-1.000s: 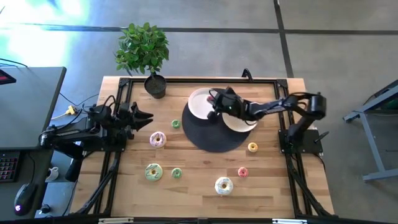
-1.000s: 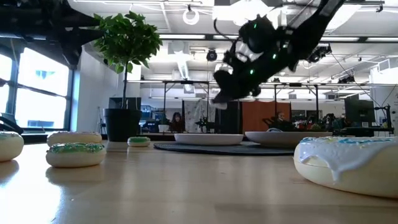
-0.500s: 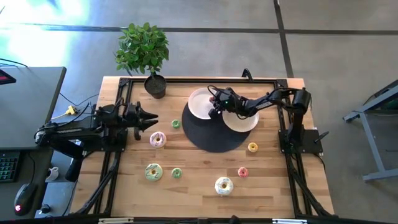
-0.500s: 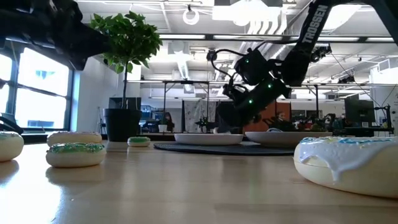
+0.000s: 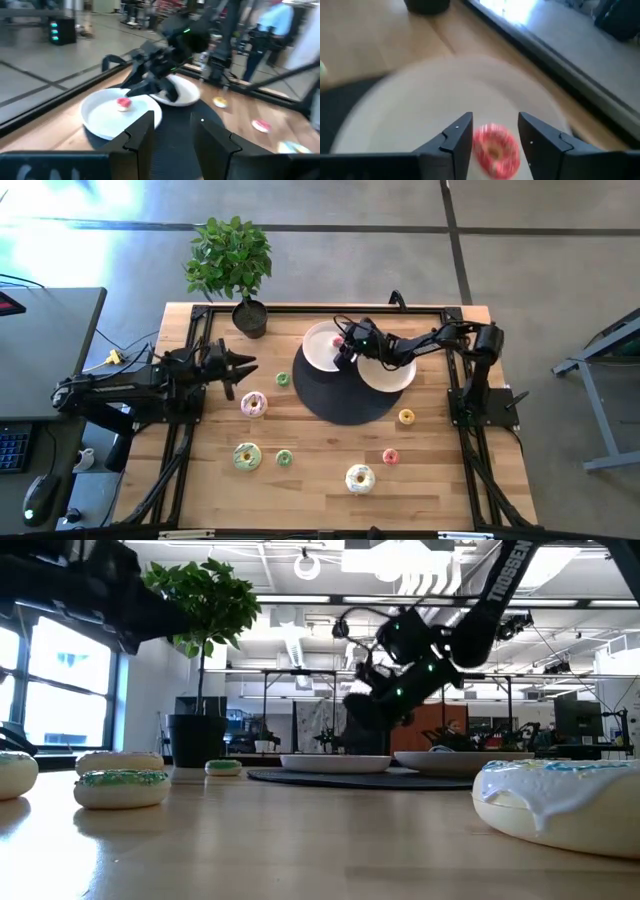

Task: Pick & Place donuts
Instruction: Put the top small green donut on the white plate

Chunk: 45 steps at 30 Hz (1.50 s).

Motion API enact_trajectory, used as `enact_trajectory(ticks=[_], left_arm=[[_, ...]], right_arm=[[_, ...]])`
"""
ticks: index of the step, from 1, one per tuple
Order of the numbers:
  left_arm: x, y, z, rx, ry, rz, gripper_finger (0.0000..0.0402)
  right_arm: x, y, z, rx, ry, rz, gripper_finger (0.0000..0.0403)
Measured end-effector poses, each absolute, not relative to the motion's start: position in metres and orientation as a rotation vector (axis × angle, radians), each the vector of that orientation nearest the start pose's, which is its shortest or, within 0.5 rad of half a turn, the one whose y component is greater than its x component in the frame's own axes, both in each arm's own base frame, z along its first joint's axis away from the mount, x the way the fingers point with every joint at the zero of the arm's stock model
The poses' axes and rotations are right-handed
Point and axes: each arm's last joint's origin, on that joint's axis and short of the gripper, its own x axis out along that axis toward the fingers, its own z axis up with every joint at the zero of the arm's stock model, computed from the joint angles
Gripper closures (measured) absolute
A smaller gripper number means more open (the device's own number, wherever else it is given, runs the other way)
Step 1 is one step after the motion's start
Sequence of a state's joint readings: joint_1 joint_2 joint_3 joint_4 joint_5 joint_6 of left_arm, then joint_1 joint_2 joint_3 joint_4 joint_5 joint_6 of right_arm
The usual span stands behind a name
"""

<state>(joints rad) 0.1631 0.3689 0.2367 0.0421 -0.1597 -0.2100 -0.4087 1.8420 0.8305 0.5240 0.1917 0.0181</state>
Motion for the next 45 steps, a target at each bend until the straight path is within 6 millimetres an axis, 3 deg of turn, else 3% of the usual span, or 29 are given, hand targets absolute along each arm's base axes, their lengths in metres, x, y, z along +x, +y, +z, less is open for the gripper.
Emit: enact_trajectory(ticks=[8, 14, 27, 45], left_arm=[[0.158, 0.031, 0.180, -0.212, 0.328, 0.366, 0.0275], [0.179, 0.034, 0.150, -0.224, 0.477, 0.383, 0.0275], [0.200, 0.037, 0.111, -0.212, 0.589, 0.366, 0.0275], [0.226, 0.043, 0.093, -0.013, 0.687, 0.356, 0.0283]], right_arm=[[0.327, -0.124, 0.199, 0.061, 0.526, -0.523, 0.0235], [0.320, -0.098, 0.221, 0.042, 0.536, -0.464, 0.0247], [0.316, -0.070, 0.219, 0.052, 0.591, -0.397, 0.0256], [0.313, -0.065, 0.213, 0.093, 0.657, -0.395, 0.0261]])
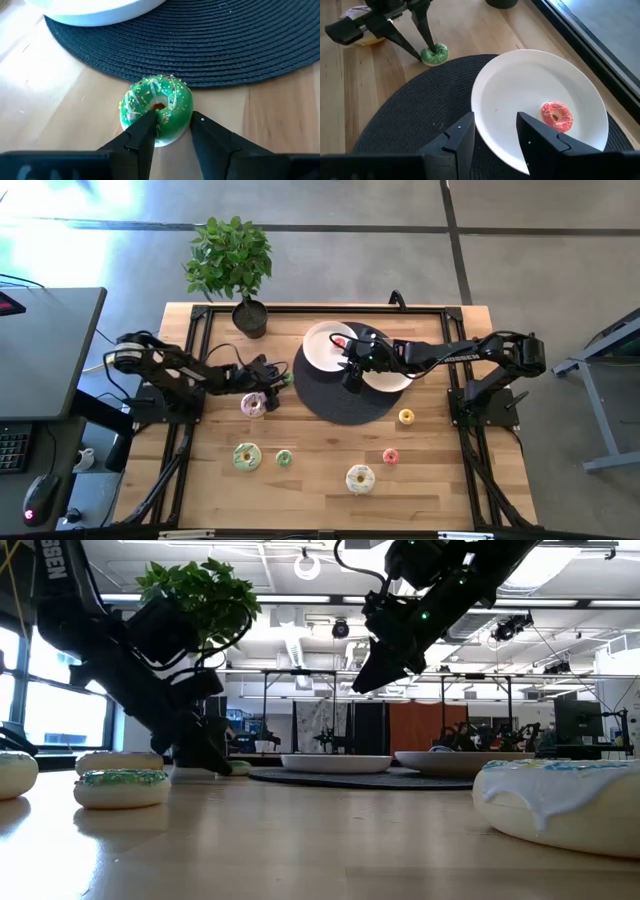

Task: Pick & Place donuts
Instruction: Put the top small green donut on the white plate

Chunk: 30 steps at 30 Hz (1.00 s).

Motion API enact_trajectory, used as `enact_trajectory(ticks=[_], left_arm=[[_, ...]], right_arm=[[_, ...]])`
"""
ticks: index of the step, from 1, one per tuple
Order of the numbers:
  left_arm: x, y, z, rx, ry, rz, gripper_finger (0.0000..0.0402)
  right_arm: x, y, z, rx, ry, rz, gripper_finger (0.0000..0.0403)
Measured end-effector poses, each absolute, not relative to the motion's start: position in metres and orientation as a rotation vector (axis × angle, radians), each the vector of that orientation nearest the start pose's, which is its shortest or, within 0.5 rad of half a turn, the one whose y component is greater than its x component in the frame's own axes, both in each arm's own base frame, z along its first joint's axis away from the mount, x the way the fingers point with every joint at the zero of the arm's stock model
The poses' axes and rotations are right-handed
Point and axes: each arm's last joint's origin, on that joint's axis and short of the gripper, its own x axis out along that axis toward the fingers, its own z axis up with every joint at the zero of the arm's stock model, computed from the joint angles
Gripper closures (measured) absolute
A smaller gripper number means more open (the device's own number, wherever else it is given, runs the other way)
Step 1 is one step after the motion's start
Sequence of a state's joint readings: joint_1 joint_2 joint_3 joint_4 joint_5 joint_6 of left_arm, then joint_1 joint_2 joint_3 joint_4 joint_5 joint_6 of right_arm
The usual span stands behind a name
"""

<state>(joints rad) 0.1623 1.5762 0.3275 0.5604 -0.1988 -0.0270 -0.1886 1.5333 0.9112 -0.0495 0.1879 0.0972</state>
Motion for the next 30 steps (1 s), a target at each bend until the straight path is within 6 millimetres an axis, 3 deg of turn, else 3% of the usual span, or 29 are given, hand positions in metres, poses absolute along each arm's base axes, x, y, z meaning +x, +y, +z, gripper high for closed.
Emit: enact_trajectory(ticks=[5, 8, 12, 18, 24, 26, 30], left_arm=[[0.236, 0.045, 0.098, -0.012, 0.676, 0.376, 0.0353], [0.246, 0.047, 0.112, -0.038, 0.615, 0.373, 0.0391], [0.268, 0.052, 0.141, -0.019, 0.511, 0.428, 0.0380], [0.305, 0.063, 0.188, 0.072, 0.528, 0.434, 0.0387], [0.338, 0.079, 0.218, 0.090, 0.527, 0.466, 0.0392], [0.348, 0.088, 0.216, 0.071, 0.538, 0.478, 0.0391], [0.365, 0.108, 0.188, 0.015, 0.625, 0.477, 0.0390]], right_arm=[[0.312, -0.065, 0.212, 0.093, 0.674, -0.395, 0.0261], [0.312, -0.065, 0.212, 0.093, 0.679, -0.395, 0.0261], [0.312, -0.065, 0.212, 0.102, 0.669, -0.404, 0.0261], [0.312, -0.063, 0.211, 0.151, 0.672, -0.398, 0.0261], [0.311, -0.048, 0.209, 0.163, 0.697, -0.448, 0.0261], [0.307, -0.043, 0.205, 0.151, 0.752, -0.502, 0.0263], [0.292, -0.034, 0.196, 0.196, 0.912, -0.544, 0.0264]])
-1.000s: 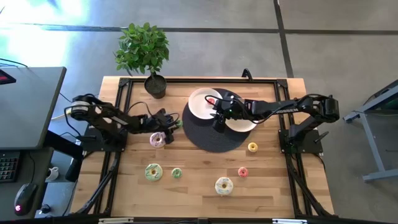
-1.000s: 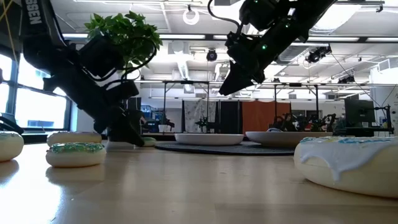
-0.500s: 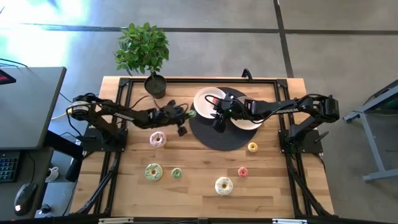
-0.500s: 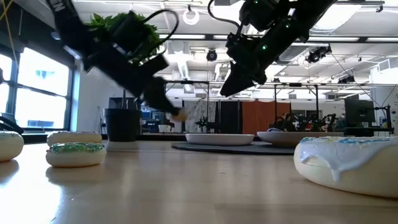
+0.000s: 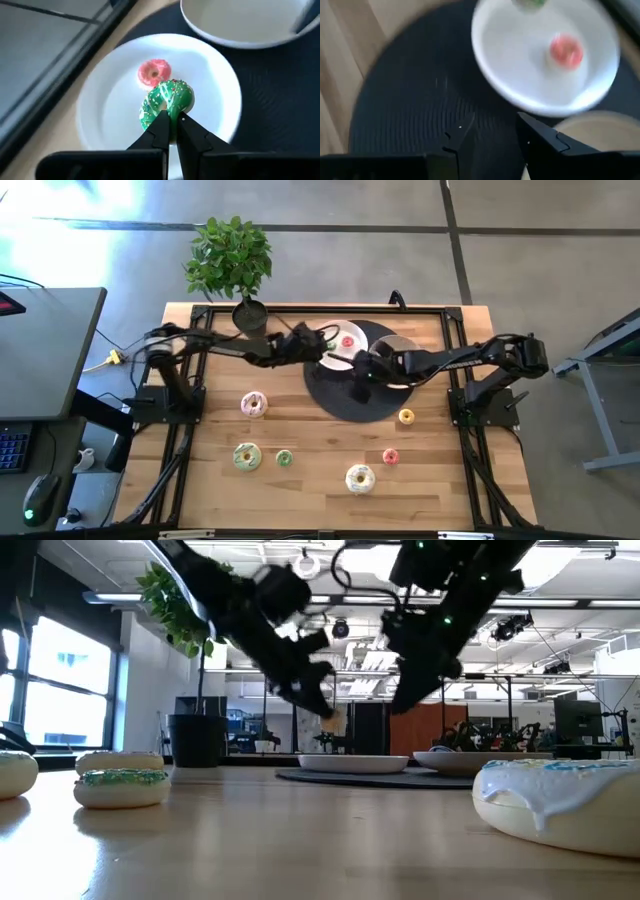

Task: Pick & Place donuts
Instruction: Put the top small green donut on the white plate, then put the small green donut on the white plate

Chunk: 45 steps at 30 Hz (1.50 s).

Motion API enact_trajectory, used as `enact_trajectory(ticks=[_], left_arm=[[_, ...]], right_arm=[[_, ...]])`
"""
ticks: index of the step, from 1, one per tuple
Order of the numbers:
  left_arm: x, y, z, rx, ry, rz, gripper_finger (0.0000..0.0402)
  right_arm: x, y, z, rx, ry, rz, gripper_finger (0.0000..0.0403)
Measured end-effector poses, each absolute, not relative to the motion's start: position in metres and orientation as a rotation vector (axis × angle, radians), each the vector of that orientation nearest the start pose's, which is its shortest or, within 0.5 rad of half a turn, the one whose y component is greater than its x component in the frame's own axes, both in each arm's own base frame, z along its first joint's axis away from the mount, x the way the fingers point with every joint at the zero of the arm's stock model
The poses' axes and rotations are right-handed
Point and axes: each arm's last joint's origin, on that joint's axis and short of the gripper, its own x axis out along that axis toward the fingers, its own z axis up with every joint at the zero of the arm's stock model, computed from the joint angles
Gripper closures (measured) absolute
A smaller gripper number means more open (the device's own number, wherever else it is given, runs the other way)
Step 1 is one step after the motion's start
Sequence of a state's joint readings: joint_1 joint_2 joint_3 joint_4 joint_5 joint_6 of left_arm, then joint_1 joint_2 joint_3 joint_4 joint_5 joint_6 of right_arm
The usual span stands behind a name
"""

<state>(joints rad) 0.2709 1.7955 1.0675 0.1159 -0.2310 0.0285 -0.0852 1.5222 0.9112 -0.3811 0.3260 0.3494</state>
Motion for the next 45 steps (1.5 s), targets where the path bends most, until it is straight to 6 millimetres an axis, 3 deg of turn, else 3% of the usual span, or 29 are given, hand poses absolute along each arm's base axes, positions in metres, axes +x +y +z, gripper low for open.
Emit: enact_trajectory(ticks=[5, 9, 14, 19, 32, 37, 41, 45], left_arm=[[0.383, 0.131, 0.161, -0.057, 0.674, 0.490, 0.0385], [0.398, 0.138, 0.152, -0.047, 0.682, 0.514, 0.0353], [0.403, 0.138, 0.165, -0.022, 0.714, 0.550, 0.0286], [0.402, 0.135, 0.163, -0.024, 0.759, 0.538, 0.0237], [0.403, 0.130, 0.169, -0.010, 0.745, 0.458, 0.0227], [0.397, 0.124, 0.197, -0.008, 0.704, 0.393, 0.0227], [0.385, 0.116, 0.213, 0.014, 0.754, 0.334, 0.0227], [0.369, 0.106, 0.242, 0.049, 0.765, 0.293, 0.0227]], right_arm=[[0.284, -0.022, 0.185, 0.282, 0.986, -0.523, 0.0265], [0.280, -0.011, 0.169, 0.339, 0.965, -0.468, 0.0265], [0.277, 0.002, 0.151, 0.375, 0.842, -0.364, 0.0266], [0.268, 0.010, 0.135, 0.392, 0.770, -0.348, 0.0266], [0.261, 0.027, 0.126, 0.450, 0.758, -0.361, 0.0266], [0.261, 0.029, 0.121, 0.448, 0.766, -0.383, 0.0265], [0.263, 0.029, 0.108, 0.465, 0.797, -0.414, 0.0265], [0.268, 0.030, 0.100, 0.478, 0.791, -0.399, 0.0265]])
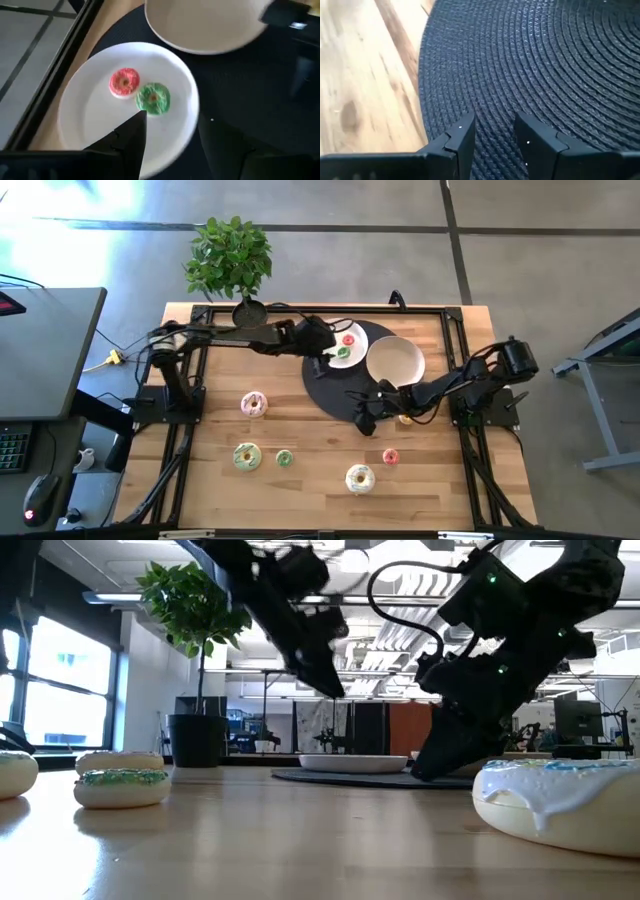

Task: Pick & Place donuts
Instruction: Put the small green donut on the white plate

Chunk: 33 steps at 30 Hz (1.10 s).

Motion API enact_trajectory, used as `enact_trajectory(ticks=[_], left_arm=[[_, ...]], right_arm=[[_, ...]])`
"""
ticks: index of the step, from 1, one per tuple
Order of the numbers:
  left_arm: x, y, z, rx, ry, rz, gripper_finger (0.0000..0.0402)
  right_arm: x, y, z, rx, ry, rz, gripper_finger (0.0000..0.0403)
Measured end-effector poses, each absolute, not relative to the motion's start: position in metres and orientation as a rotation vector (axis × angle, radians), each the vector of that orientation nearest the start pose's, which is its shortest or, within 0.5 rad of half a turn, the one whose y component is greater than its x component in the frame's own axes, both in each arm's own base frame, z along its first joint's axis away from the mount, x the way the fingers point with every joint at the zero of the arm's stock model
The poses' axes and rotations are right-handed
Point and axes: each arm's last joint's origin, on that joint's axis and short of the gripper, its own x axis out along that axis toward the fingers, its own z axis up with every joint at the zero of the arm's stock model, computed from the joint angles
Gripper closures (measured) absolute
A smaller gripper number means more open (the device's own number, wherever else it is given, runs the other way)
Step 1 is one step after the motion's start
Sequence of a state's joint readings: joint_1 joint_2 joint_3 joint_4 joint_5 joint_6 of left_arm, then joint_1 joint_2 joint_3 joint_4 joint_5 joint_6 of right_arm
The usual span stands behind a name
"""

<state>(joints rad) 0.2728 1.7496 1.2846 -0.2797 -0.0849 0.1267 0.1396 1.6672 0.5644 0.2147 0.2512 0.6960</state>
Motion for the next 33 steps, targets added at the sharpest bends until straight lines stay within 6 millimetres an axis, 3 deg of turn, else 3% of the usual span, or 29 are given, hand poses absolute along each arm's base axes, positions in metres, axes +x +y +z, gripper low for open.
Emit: enact_trajectory(ticks=[4, 10, 15, 20, 26, 33], left_arm=[[0.347, 0.094, 0.263, 0.072, 0.831, 0.262, 0.0227], [0.323, 0.066, 0.268, -0.038, 1.005, 0.089, 0.0227], [0.314, 0.025, 0.253, -0.052, 1.160, -0.140, 0.0227], [0.303, -0.024, 0.223, 0.032, 1.246, -0.273, 0.0227], [0.293, -0.066, 0.193, 0.105, 1.201, -0.265, 0.0227], [0.289, -0.094, 0.173, 0.026, 1.094, -0.333, 0.0227]], right_arm=[[0.274, 0.035, 0.102, 0.503, 0.761, -0.309, 0.0265], [0.281, 0.044, 0.108, 0.491, 0.745, -0.246, 0.0265], [0.295, 0.051, 0.123, 0.436, 0.690, -0.201, 0.0265], [0.315, 0.053, 0.145, 0.336, 0.612, -0.151, 0.0265], [0.334, 0.046, 0.168, 0.192, 0.571, -0.145, 0.0265], [0.338, 0.034, 0.174, 0.159, 0.556, -0.211, 0.0265]])
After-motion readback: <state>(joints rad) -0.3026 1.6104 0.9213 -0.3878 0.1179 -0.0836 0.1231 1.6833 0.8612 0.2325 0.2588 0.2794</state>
